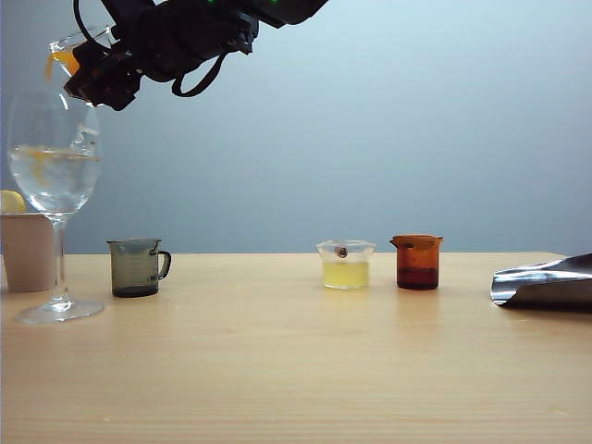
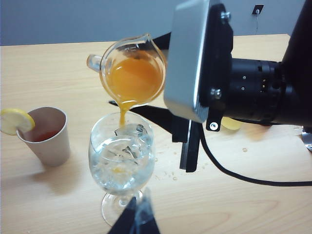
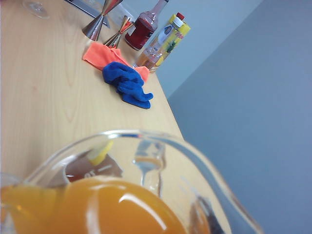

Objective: Pick up the second measuring cup from the left, pour the orange juice inside into the goblet, and finally put the measuring cup back in its original place.

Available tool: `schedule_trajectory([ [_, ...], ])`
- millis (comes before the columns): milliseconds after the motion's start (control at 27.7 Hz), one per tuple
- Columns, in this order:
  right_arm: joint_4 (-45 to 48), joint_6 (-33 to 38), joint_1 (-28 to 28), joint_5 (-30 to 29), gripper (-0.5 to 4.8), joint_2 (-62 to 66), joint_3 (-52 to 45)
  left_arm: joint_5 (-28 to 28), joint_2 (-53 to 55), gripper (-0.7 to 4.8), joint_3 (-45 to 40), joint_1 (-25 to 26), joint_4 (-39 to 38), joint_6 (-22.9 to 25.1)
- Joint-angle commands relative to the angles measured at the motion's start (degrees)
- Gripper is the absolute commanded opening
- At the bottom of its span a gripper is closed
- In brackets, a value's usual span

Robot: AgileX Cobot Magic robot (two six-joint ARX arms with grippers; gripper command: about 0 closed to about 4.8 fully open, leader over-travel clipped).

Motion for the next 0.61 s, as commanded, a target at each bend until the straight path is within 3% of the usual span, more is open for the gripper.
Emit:
schedule_trajectory([
  [36,2.38,-1.73,0.35,-0.07,-0.05,-0.68,0.57,-0.15,-0.13,-0.05,0.28,0.04,0.33,-0.15],
  [615,2.36,-8.17,0.44,0.15,-0.05,-0.68,0.57,0.11,-0.13,-0.05,0.28,0.02,0.28,-0.15],
])
